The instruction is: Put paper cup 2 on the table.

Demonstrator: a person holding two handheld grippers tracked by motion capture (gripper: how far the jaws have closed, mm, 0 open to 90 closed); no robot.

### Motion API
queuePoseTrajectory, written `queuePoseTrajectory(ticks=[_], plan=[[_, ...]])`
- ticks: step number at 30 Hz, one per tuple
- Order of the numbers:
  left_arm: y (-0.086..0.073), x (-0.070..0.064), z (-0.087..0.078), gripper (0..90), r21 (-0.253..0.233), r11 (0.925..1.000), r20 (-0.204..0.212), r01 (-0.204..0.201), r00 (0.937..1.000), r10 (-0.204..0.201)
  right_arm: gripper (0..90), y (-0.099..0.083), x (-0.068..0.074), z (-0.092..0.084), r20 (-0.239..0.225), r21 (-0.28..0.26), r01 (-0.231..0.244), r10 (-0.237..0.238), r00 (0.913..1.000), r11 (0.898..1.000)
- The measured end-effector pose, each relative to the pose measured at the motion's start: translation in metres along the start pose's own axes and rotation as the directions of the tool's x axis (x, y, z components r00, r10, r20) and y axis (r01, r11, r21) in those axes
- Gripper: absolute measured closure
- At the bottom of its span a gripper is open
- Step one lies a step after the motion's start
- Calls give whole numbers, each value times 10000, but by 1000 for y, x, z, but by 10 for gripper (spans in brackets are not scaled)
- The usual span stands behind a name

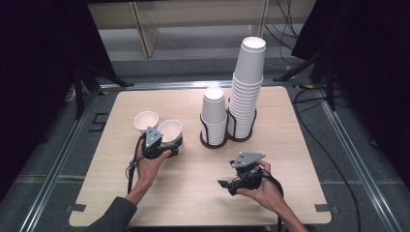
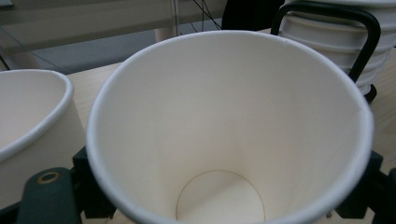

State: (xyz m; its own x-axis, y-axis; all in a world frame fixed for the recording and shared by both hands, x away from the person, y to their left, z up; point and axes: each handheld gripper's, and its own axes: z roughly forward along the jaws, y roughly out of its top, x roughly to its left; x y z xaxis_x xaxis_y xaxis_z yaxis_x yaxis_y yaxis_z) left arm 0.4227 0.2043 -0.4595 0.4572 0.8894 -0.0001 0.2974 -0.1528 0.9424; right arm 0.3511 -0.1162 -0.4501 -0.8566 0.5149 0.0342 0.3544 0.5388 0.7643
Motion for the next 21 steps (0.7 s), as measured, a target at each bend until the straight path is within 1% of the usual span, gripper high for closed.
queuePoseTrajectory(ticks=[1,2,3,5,6,8,9,10,13,14,15,16,21], plan=[[2,-2,5,164,-111,9999,-51,56,10000,-56,192,0,0,0,-12,12,-44,44,10000,10000],[3,-2,7,164,-14,10000,-150,-3,9999,3,192,0,0,0,-31,31,-34,34,10000,10000],[3,-2,9,164,-35,10000,-185,18,9998,-19,192,0,0,0,-33,24,-40,40,10000,10000],[2,-2,14,164,-1,9999,-342,-119,9993,119,193,0,0,0,-32,-8,-20,20,10000,10000],[2,-2,16,164,94,9999,-456,-81,9989,85,193,0,-1,0,49,-34,63,-63,10000,10000],[0,0,20,163,134,9999,-582,77,9983,-69,193,0,-1,0,32,-39,88,-88,10000,10000],[-1,1,22,163,154,9998,-607,90,9981,-80,192,0,-1,0,17,-20,64,-64,10000,10000],[-1,1,23,162,182,9997,-684,191,9975,-179,193,0,-1,0,18,-21,68,-68,10000,10000],[-1,2,26,160,182,9996,-806,211,9966,-196,192,0,-1,0,11,-32,87,-87,10000,10000],[-1,3,27,160,152,9996,-820,224,9964,-211,193,-1,-1,0,4,-26,55,-55,10000,10000],[-1,3,28,159,170,9996,-886,211,9959,-195,192,-1,0,0,-32,20,-104,104,9999,9999],[-1,3,28,159,184,9997,-956,139,9953,-121,192,-1,0,1,-47,16,-86,86,10000,10000],[-2,4,33,153,177,9996,-1193,240,9926,-217,192,-1,1,1,-131,-15,-8,8,9999,10000]])
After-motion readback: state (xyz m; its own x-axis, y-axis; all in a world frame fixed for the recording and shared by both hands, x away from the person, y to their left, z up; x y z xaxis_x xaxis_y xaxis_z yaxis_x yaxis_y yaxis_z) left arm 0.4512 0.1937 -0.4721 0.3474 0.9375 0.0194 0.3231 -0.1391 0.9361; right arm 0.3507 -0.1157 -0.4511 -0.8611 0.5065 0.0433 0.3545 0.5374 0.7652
